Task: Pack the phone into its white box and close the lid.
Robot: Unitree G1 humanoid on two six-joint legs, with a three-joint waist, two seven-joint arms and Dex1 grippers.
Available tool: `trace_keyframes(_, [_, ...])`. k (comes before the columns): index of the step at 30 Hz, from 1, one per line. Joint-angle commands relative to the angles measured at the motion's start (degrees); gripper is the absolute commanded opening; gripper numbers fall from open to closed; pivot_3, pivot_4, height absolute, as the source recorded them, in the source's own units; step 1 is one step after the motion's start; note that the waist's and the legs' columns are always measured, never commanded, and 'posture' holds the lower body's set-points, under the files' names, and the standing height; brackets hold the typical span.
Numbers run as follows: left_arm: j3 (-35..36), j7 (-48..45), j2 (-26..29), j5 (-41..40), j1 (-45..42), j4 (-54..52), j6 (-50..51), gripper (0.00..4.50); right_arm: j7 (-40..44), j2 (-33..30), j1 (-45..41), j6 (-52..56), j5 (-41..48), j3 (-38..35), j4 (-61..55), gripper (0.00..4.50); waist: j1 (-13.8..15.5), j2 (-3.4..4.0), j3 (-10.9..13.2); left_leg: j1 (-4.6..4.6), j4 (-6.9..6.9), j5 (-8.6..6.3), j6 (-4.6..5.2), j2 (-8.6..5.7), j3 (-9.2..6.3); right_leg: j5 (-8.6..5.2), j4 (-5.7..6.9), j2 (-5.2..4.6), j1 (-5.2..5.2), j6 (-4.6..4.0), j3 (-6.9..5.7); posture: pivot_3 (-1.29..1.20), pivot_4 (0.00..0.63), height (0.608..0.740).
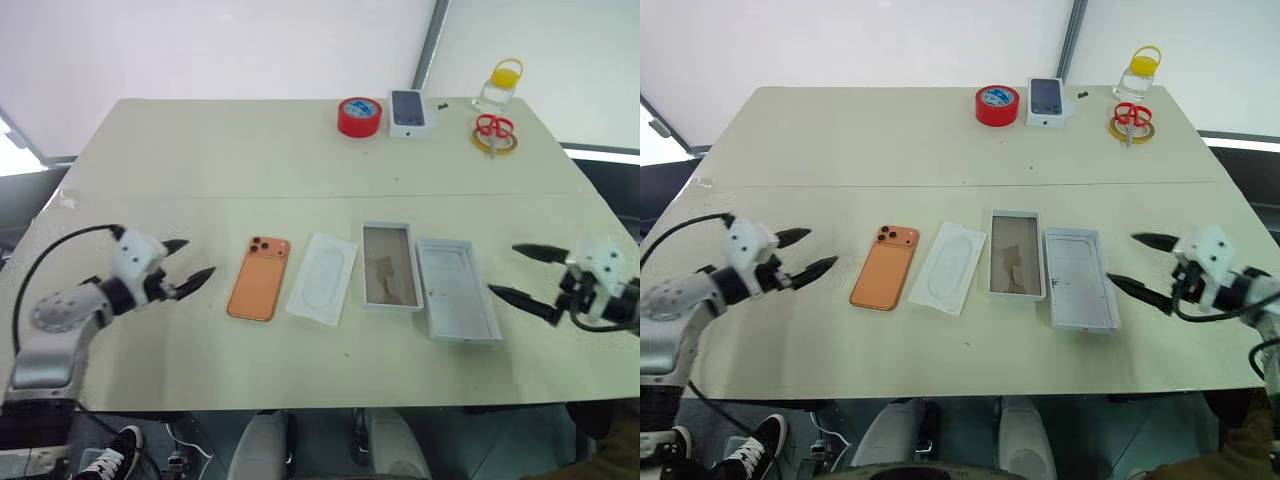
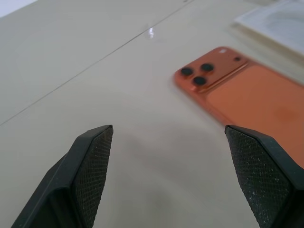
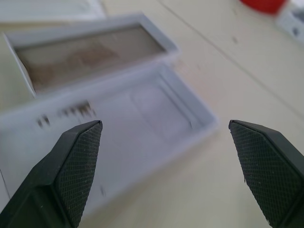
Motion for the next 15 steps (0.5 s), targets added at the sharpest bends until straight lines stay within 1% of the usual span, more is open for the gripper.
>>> trace_keyframes(1, [-4.9,3.5,-2.2,-0.6,-4.1,-6.7,10.4,3.94,-1.7,2.1,-2.8,1.9,0.9,2.6,-5.5,4.45,0.0,-0.02,0.0,-0.01,0.0,0.0,0.0,0.0,0.0,0.0,0.0,0.03,0.0,0.0,0.0,0.0,0.15,0.739])
trace_keyframes(4, [-9.3,4.7,-4.3,-3.1,-9.0,-8.4,23.4,3.94,-2.0,3.5,-4.9,3.5,1.2,4.7,-7.8,4.45,0.1,-0.06,0.0,-0.04,0.06,0.01,0.01,-0.04,-0.04,0.05,0.01,0.05,0.02,0.08,-0.01,0.0,0.15,0.739])
trace_keyframes(6, [-10.4,6.2,-6.9,-6.0,-12.5,-8.3,32.1,3.94,-2.1,4.1,-5.9,3.8,0.6,5.8,-8.2,4.45,0.1,-0.06,0.0,-0.04,0.1,0.02,0.02,-0.07,-0.06,0.08,0.04,0.08,0.04,0.13,-0.01,0.0,0.15,0.739])
trace_keyframes(10, [-6.9,11.3,-13.2,-12.9,-20.0,-6.7,49.5,3.94,-2.1,4.2,-6.2,3.4,0.0,6.4,-7.7,4.45,0.0,-0.14,0.1,-0.05,0.1,0.02,0.03,-0.09,-0.11,0.1,0.06,0.11,0.05,0.22,-0.02,0.0,0.15,0.739])
trace_keyframes(15, [-2.7,16.3,-17.5,-16.2,-27.4,-2.8,62.8,3.94,-2.2,4.3,-5.1,3.0,0.0,6.2,-8.0,4.45,-0.1,-0.16,0.1,-0.01,0.1,0.03,0.03,-0.05,-0.16,0.1,0.11,0.21,0.06,0.23,-0.01,0.0,0.15,0.739])
